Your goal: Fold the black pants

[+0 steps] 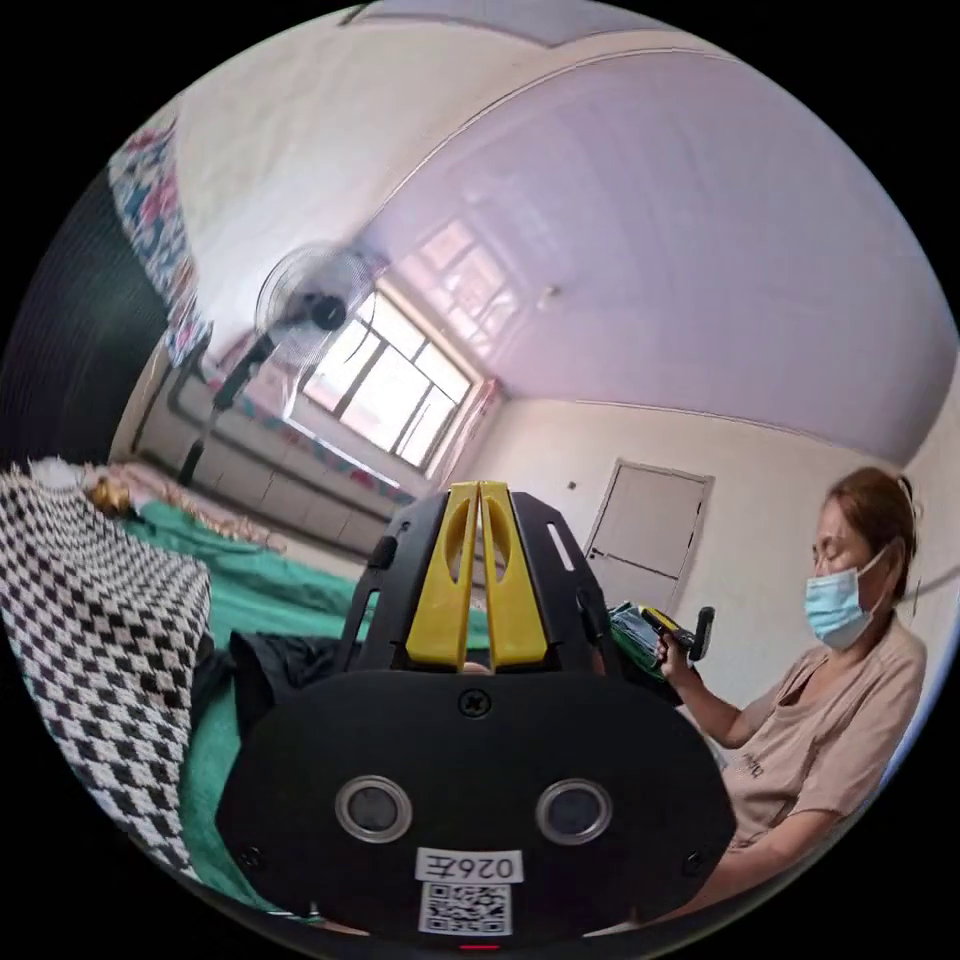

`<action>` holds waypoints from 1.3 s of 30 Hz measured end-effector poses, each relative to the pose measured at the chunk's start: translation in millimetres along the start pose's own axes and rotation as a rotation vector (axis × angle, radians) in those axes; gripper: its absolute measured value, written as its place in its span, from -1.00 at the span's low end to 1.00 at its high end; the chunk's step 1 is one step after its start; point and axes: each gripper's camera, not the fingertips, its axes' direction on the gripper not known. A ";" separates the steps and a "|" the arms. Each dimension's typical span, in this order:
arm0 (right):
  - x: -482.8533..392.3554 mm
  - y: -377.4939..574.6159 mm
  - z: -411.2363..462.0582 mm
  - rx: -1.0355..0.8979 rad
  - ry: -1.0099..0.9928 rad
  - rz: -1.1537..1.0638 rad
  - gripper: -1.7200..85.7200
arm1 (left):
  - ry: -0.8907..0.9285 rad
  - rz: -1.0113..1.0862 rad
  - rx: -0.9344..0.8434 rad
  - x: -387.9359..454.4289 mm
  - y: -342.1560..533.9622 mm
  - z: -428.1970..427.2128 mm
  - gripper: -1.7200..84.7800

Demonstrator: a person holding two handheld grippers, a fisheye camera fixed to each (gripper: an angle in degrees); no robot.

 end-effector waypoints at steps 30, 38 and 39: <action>14.9 -20.1 193.1 -0.998 -0.151 0.038 -0.75 | -0.735 -0.371 -0.617 -32.1 164.7 -54.5 -0.56; 76.2 -54.7 142.1 -0.939 -0.245 0.270 -0.98 | -0.622 -0.515 -0.565 -72.2 182.9 -54.3 -0.87; 98.4 -57.4 128.2 -0.902 -0.299 0.399 -0.99 | -0.606 -0.519 -0.550 -73.9 183.6 -55.7 -0.87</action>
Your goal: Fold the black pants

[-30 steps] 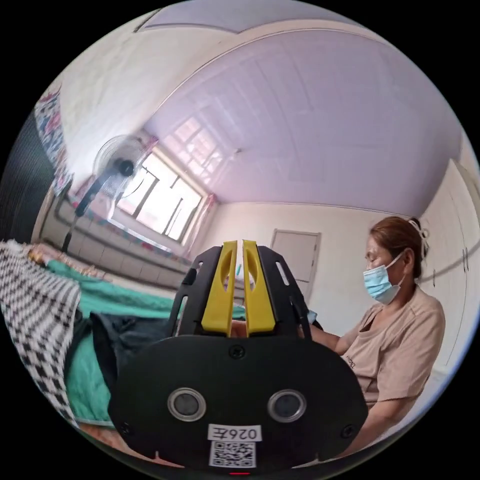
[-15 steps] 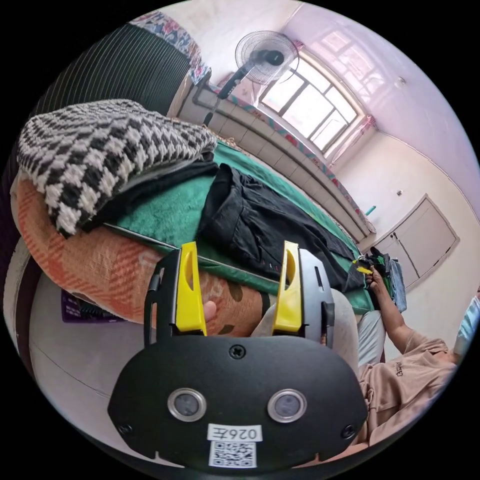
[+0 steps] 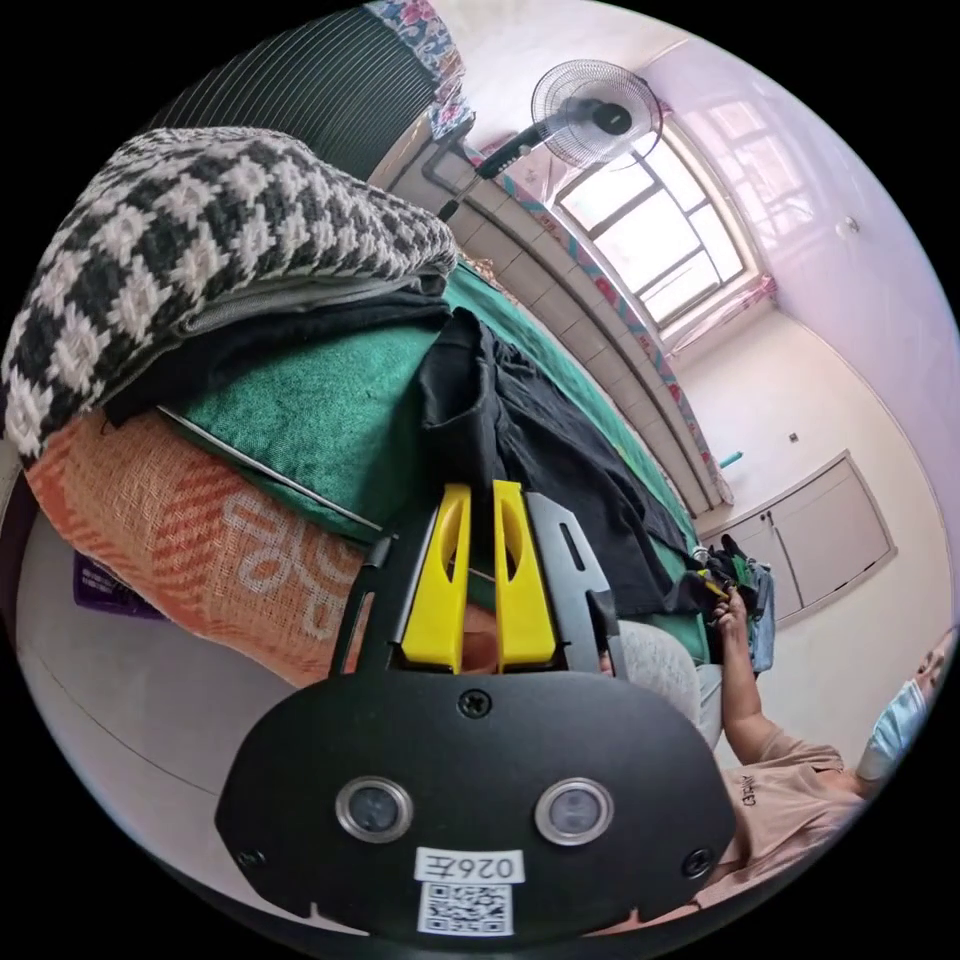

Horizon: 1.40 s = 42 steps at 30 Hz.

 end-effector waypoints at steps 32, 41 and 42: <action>-75.8 -64.5 -96.4 0.178 -0.057 0.073 -0.84 | 0.204 0.011 0.080 169.5 -221.3 330.2 -0.66; -66.3 -39.6 -133.8 0.089 -0.030 0.078 -0.91 | 0.283 0.274 -0.095 335.0 -186.9 432.6 -0.74; -64.3 -41.1 -133.4 0.084 -0.016 0.090 -0.91 | 0.269 0.317 -0.112 352.0 -183.4 442.7 -0.74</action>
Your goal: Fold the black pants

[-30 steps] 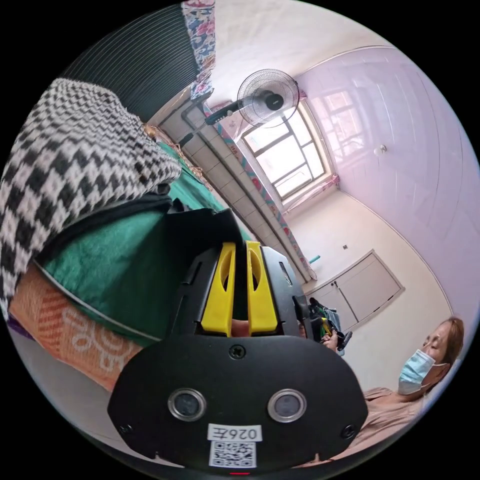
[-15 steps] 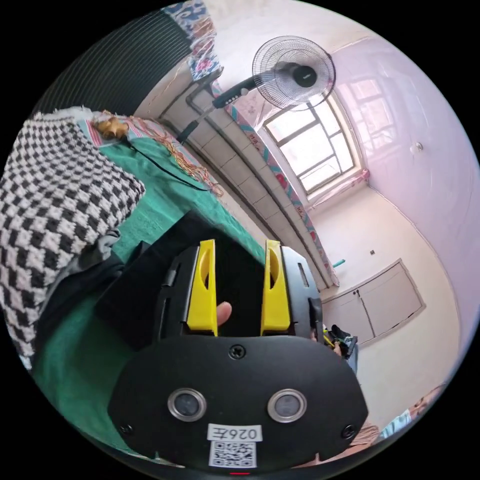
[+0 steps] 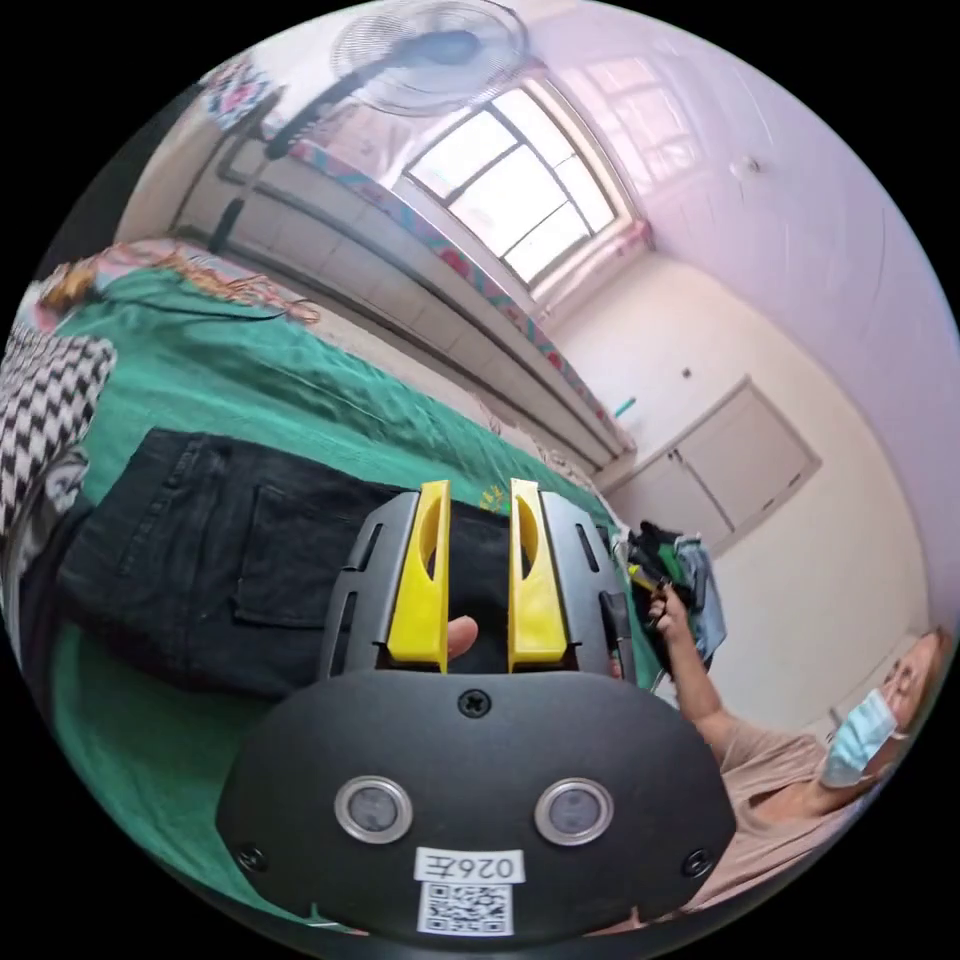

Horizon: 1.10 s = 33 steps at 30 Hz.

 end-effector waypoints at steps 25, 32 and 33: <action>-78.8 -40.3 -47.2 0.232 0.067 -0.150 -0.98 | -0.276 0.722 -0.497 326.2 -68.8 498.3 -0.91; -51.0 -51.9 -19.9 -0.068 0.021 0.049 -0.90 | -0.314 0.579 -0.612 318.5 -61.4 529.8 -0.87; -50.6 -55.0 -24.9 -0.070 0.023 0.060 -0.90 | -0.312 0.570 -0.604 319.8 -61.4 527.1 -0.88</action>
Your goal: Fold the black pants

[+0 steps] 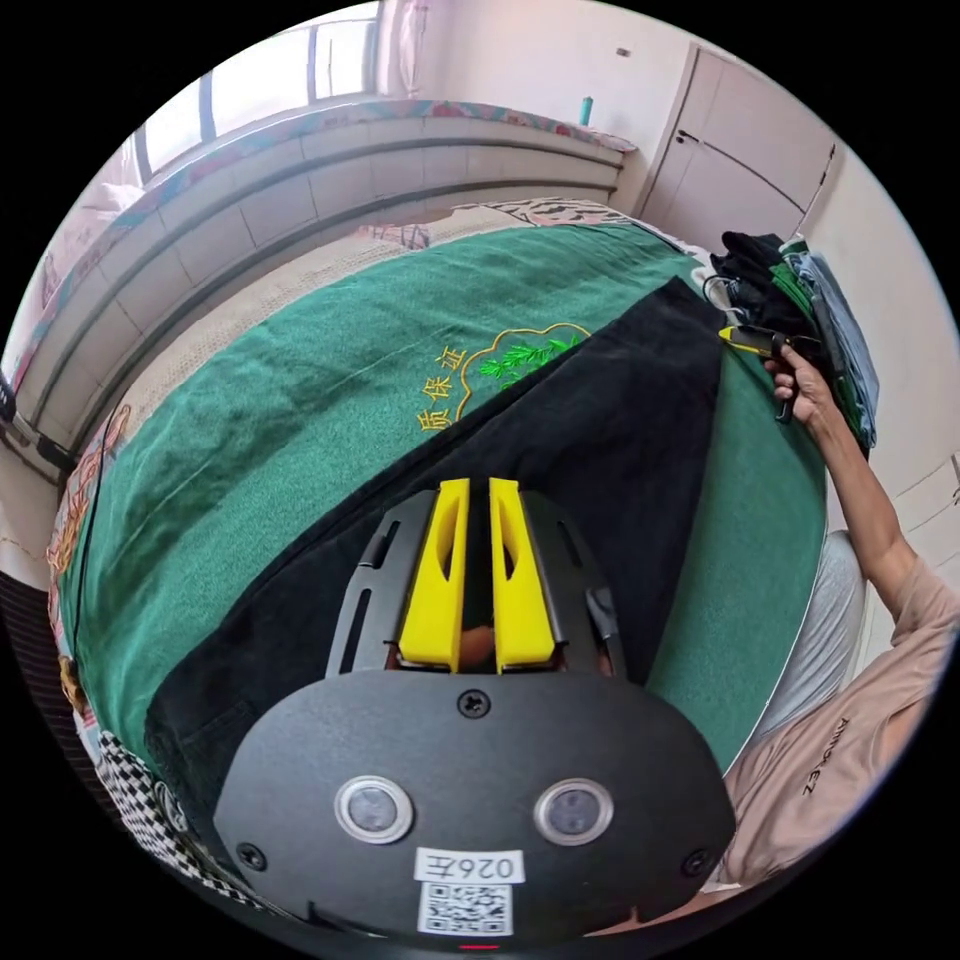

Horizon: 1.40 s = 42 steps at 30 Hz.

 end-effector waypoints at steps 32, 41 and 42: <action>-62.3 -68.0 -82.1 -0.059 -0.141 -0.139 -0.98 | -0.121 0.009 0.090 117.5 69.9 -39.1 -0.98; 7.8 -103.0 -93.0 -0.012 -0.147 0.188 -0.88 | -0.024 0.175 0.397 181.4 -28.5 -52.7 -0.98; 9.6 -106.9 -88.6 -0.027 -0.171 0.199 -0.87 | 0.008 0.180 0.394 184.0 -42.9 -44.8 -0.98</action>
